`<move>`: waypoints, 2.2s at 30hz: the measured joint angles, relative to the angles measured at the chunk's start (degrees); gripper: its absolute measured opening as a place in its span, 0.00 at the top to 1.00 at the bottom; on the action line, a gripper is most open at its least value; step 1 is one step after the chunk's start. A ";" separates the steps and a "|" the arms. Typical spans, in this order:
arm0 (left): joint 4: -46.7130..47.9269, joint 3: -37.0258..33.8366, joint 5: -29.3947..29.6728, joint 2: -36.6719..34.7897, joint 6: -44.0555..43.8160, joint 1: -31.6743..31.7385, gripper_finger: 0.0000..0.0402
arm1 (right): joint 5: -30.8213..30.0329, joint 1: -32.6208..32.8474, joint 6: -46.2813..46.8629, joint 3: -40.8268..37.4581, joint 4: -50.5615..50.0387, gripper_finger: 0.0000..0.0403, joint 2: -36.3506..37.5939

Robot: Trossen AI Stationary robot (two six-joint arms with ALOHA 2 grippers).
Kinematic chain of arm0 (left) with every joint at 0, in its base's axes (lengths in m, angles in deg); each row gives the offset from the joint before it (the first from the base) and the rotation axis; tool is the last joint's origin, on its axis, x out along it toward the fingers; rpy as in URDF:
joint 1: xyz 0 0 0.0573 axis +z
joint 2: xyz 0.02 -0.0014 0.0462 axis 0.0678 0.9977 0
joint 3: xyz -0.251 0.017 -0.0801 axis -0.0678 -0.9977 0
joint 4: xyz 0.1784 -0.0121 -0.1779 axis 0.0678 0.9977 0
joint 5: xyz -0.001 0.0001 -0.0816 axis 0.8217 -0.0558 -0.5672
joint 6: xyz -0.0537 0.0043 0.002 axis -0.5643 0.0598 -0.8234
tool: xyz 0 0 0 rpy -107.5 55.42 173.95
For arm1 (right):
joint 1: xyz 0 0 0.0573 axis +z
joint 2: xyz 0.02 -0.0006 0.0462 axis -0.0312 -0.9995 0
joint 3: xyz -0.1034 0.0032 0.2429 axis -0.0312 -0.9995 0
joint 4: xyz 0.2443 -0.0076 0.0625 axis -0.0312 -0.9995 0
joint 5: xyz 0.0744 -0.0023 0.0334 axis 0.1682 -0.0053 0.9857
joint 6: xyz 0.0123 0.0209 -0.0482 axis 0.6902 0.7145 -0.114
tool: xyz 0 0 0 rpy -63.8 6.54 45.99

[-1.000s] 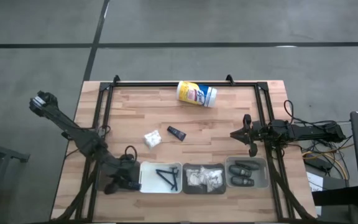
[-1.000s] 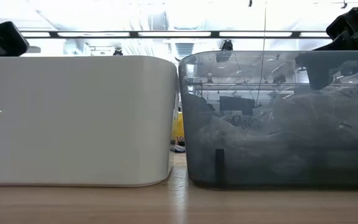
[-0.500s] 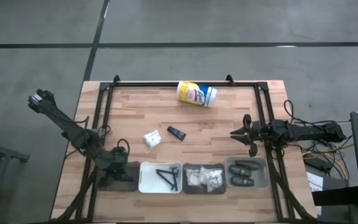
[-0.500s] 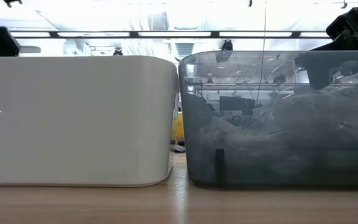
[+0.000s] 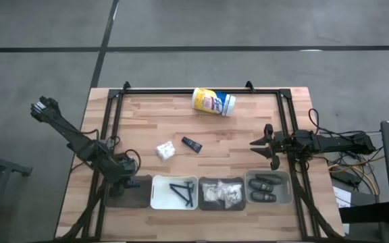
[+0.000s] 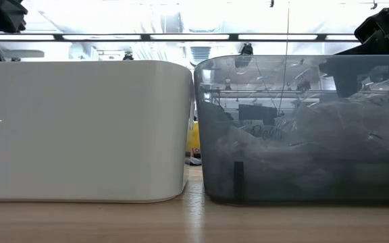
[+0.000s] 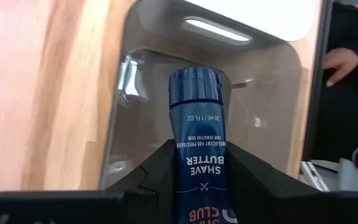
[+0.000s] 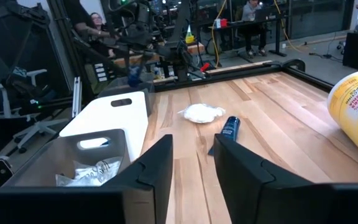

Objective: Pick & Place Travel size toiletries
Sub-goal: Put the dark blue shave cream into the left black bin, then put the cotton pack into the right black bin

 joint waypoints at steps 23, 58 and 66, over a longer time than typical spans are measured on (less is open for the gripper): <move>0.25 -0.02 8.32 9.24 4.04 0.04 0.64 | 0.00 0.00 -0.02 0.00 0.00 0.58 0.02; -10.17 0.55 33.23 4.74 21.56 1.86 0.43 | -0.01 0.00 -0.01 0.00 0.00 0.62 0.02; -17.66 0.55 32.56 4.81 25.23 8.53 0.43 | -0.02 0.00 -0.02 0.00 0.00 0.68 0.02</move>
